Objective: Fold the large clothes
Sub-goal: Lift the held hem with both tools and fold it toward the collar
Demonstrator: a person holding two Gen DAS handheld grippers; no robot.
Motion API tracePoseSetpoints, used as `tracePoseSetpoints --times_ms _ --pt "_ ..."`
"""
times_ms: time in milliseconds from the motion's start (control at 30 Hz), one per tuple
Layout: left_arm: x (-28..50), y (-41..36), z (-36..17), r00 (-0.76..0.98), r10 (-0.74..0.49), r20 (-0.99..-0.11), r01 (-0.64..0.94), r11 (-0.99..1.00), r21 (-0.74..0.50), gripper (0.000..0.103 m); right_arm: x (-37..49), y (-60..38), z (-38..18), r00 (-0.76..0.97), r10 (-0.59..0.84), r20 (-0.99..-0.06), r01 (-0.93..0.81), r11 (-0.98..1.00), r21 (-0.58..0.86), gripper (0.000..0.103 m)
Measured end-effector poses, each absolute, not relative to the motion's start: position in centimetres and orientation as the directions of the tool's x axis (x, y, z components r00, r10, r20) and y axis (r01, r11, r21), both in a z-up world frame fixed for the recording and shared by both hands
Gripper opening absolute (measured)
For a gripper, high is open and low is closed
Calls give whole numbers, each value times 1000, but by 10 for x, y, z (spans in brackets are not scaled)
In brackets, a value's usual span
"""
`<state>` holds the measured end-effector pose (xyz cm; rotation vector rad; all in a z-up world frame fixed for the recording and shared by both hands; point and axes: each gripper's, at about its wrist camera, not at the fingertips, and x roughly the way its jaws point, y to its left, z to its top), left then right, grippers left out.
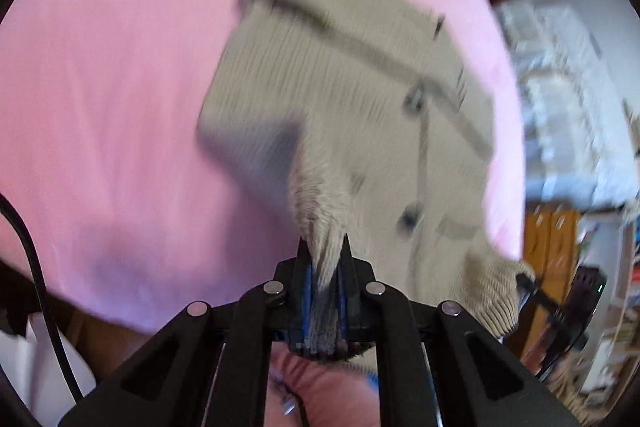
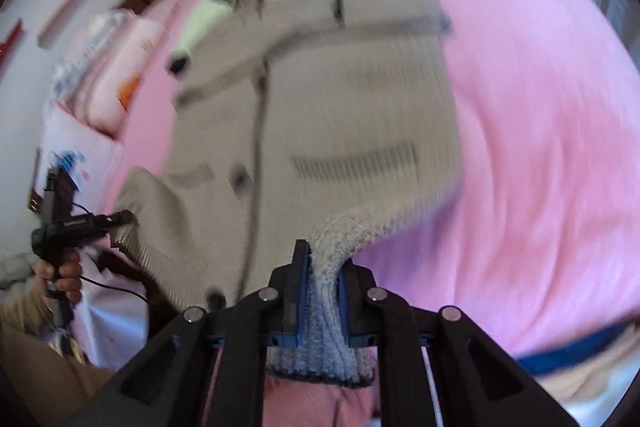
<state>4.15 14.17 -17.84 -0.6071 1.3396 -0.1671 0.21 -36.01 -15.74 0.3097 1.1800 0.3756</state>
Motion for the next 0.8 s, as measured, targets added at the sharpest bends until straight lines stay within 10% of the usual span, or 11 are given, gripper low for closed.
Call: tracePoseSetpoints --times_ms 467,800 --pt "279 181 -186 420 -282 -863 -410 789 -458 13 277 -397 -186 450 372 -812 102 882 461 17" --pt "316 181 -221 357 -289 -888 -434 790 -432 27 295 -410 -217 407 278 -870 39 947 320 40"
